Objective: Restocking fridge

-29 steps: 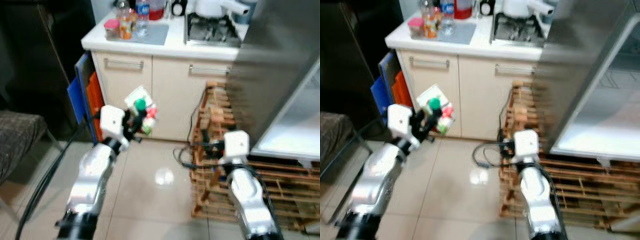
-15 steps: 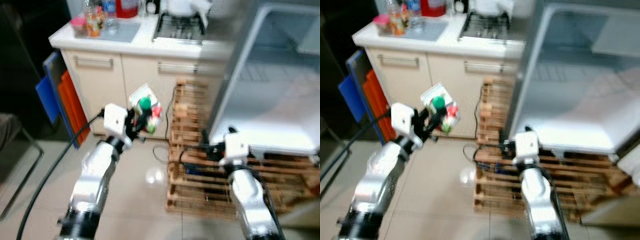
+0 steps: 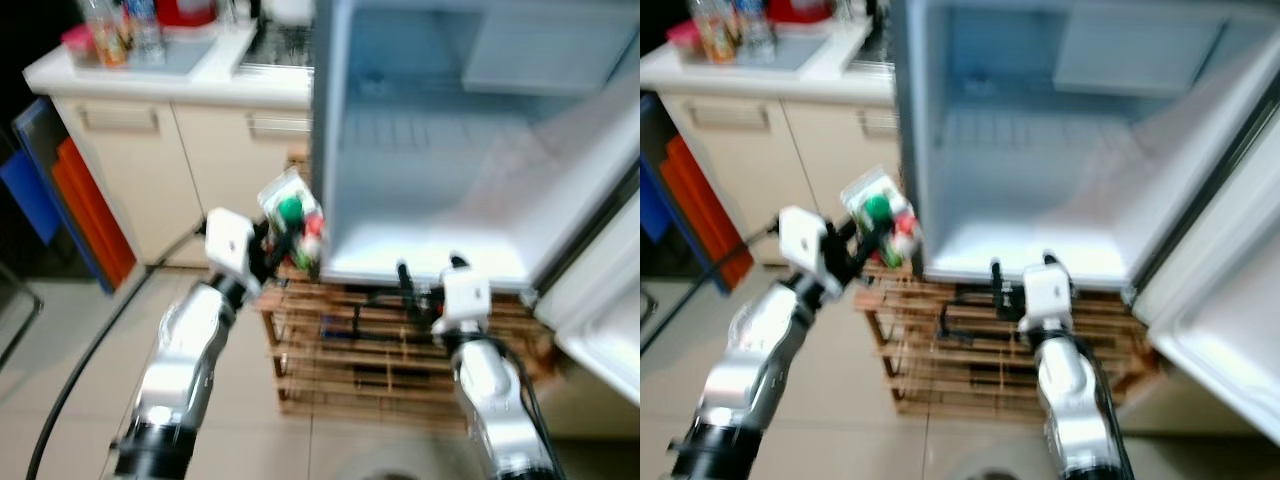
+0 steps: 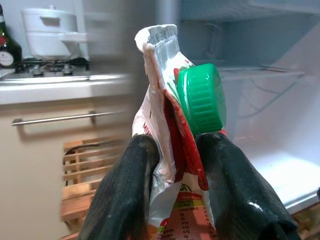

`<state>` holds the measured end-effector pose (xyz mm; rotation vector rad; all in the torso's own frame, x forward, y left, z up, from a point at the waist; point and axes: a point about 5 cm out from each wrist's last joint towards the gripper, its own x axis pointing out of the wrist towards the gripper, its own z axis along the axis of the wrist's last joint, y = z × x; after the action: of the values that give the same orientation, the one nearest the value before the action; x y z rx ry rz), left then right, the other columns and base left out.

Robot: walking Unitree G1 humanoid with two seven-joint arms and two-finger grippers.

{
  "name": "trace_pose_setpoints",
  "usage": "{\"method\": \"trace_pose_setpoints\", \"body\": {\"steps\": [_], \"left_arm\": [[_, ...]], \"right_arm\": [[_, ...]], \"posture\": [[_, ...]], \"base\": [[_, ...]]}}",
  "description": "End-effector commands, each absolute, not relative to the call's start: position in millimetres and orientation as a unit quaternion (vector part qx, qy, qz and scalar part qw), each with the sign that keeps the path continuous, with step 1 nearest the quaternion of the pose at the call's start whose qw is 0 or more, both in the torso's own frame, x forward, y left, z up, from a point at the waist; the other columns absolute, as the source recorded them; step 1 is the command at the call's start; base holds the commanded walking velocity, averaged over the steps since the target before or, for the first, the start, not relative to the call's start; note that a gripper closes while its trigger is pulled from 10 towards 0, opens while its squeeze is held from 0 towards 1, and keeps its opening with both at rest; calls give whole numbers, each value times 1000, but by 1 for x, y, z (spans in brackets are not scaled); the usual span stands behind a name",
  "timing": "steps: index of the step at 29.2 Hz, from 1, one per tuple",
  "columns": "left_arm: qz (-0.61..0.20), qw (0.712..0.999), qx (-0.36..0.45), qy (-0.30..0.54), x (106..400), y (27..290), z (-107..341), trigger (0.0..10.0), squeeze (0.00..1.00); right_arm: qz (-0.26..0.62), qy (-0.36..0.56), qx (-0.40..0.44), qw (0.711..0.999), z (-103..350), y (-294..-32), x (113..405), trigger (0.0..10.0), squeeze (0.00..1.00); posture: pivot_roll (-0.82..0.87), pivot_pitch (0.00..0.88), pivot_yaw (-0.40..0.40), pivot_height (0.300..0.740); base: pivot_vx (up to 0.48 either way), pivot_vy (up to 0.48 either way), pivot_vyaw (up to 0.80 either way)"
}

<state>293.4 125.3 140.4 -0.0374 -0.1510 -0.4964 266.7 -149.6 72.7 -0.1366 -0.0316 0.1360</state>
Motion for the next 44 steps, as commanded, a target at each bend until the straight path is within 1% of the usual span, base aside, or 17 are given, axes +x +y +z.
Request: {"method": "trace_pose_setpoints", "body": {"steps": [1,13,15,18,19,21,24,26,34,35,44], "left_arm": [[-247,965,-19,-80,295,122,144,10000,0],[-244,967,14,-72,305,117,143,10000,0],[-250,965,6,-79,306,115,146,10000,0],[-251,962,9,-107,308,113,157,10000,0],[-254,959,16,-122,308,111,164,10000,0],[-261,955,21,-138,308,107,172,10000,0],[-282,947,30,-147,308,99,179,10000,0],[-300,943,33,-138,311,88,181,10000,0],[-288,947,22,-140,321,85,189,10000,0],[-270,952,14,-140,325,88,192,10000,0],[-261,953,18,-149,332,85,201,10000,0]], "right_arm": [[61,-21,-69,996,75,-155,267,10000,0],[74,-15,-65,995,73,-154,263,10000,0],[75,-17,-65,995,74,-154,263,10000,0],[70,-79,-76,992,95,-153,264,10000,0],[80,-101,-75,989,105,-149,265,10000,0],[103,-108,-73,986,112,-142,266,10000,0],[120,-103,-63,985,112,-138,266,10000,0],[116,-64,-50,990,99,-137,263,10000,0],[133,-37,-59,989,89,-135,258,10000,0],[138,-34,-59,988,89,-135,257,10000,0],[138,-20,-60,988,85,-139,249,10000,0]], "posture": [[-149,0,41,740],[-169,0,46,740],[-170,0,46,740],[-169,0,45,740],[-169,0,45,740],[-172,0,44,740],[-169,0,43,740],[-164,0,34,740],[-174,0,44,740],[-179,0,48,740],[-188,0,53,740]], "base": [[0,0,0],[0,0,0],[0,0,0],[434,0,0],[435,0,0],[437,0,0],[439,0,0],[439,0,0],[444,0,0],[0,0,0],[0,0,0]]}}
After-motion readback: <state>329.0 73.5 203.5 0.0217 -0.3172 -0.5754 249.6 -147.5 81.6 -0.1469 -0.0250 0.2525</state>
